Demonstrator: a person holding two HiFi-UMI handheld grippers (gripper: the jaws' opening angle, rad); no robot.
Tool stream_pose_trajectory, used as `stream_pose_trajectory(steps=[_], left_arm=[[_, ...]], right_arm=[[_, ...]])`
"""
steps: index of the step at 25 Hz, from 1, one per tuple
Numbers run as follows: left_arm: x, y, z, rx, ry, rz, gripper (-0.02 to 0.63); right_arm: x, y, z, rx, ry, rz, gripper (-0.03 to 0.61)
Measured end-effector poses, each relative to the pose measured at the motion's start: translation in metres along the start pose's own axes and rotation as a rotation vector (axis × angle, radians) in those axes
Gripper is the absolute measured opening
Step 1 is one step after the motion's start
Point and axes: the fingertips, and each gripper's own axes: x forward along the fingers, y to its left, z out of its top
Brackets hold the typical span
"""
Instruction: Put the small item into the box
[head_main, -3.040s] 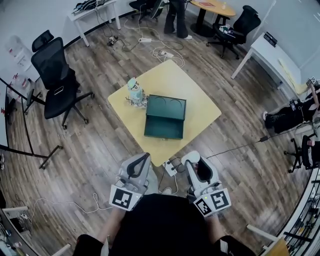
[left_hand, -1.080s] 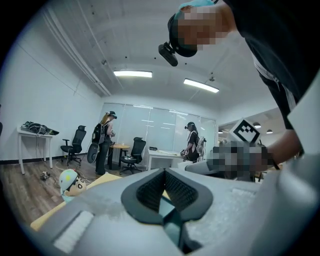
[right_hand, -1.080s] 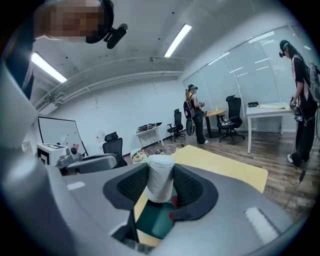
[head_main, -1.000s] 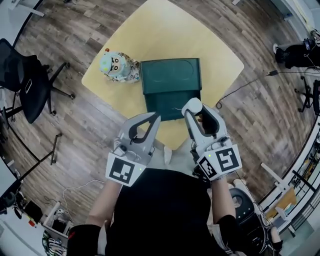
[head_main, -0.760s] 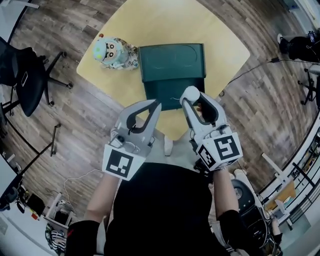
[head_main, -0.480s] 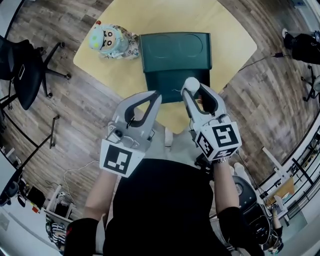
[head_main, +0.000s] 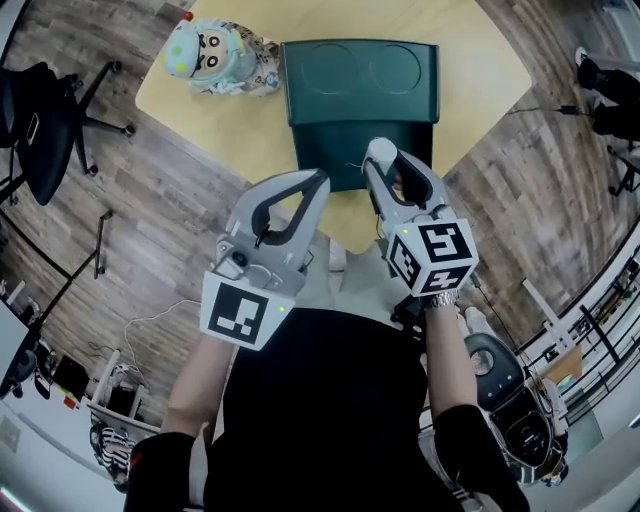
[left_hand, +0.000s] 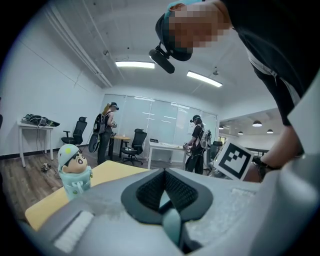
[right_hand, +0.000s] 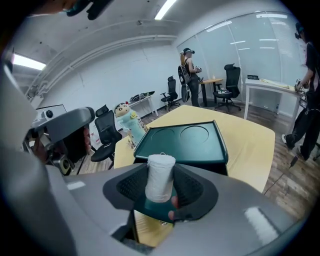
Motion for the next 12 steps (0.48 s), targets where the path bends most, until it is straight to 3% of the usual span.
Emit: stream_pose_trajectory(steps=[12], left_arm=[[0.010, 0.007, -0.011, -0.034, 0.010, -0.020, 0.002]], right_arm=[[0.027, -0.004, -0.038, 0.008, 0.136, -0.023, 0.167]])
